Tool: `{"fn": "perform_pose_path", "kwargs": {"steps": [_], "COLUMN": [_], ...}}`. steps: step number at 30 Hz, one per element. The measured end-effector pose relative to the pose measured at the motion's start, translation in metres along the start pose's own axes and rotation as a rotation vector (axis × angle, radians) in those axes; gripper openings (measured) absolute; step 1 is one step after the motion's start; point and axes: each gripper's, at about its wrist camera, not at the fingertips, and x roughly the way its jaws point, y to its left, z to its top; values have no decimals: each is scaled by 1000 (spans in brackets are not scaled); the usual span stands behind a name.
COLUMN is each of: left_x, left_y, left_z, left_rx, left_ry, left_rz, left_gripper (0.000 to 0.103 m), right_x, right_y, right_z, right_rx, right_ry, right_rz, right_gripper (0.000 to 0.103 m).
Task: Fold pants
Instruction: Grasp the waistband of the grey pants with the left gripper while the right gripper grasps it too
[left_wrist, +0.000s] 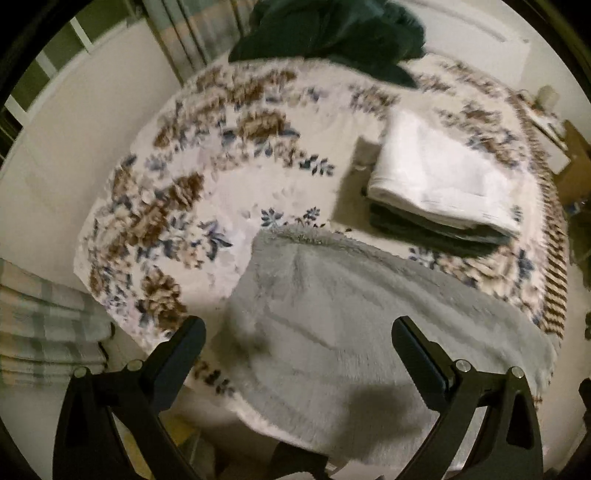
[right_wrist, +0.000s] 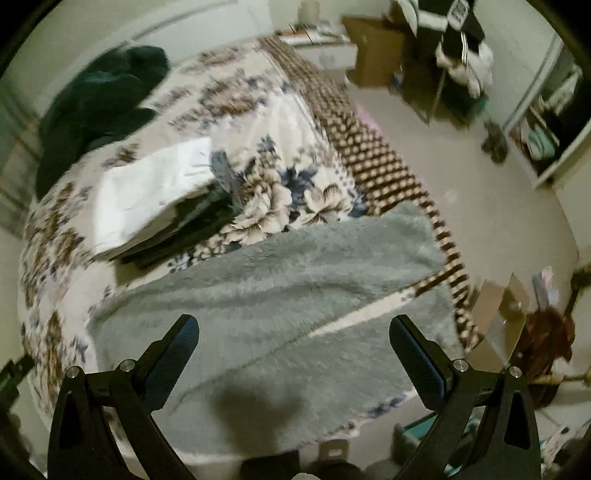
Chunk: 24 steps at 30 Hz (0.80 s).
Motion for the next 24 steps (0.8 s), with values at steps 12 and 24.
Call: {"fn": "perform_pose_path", "kwargs": {"steps": [12,24], "left_x": [251,309], "left_y": [0,2], "left_z": [85,75], "left_rx": [-318,-378], "left_ry": [227,229], "left_rz": [14,-80], "left_gripper": [103,9], "right_x": [264,378], "right_y": [-5,-59], "right_z": [56,63], "right_rx": [226,499], "right_ry": [174,337], "right_rz": [-129,-138], "right_gripper": [103,79]}}
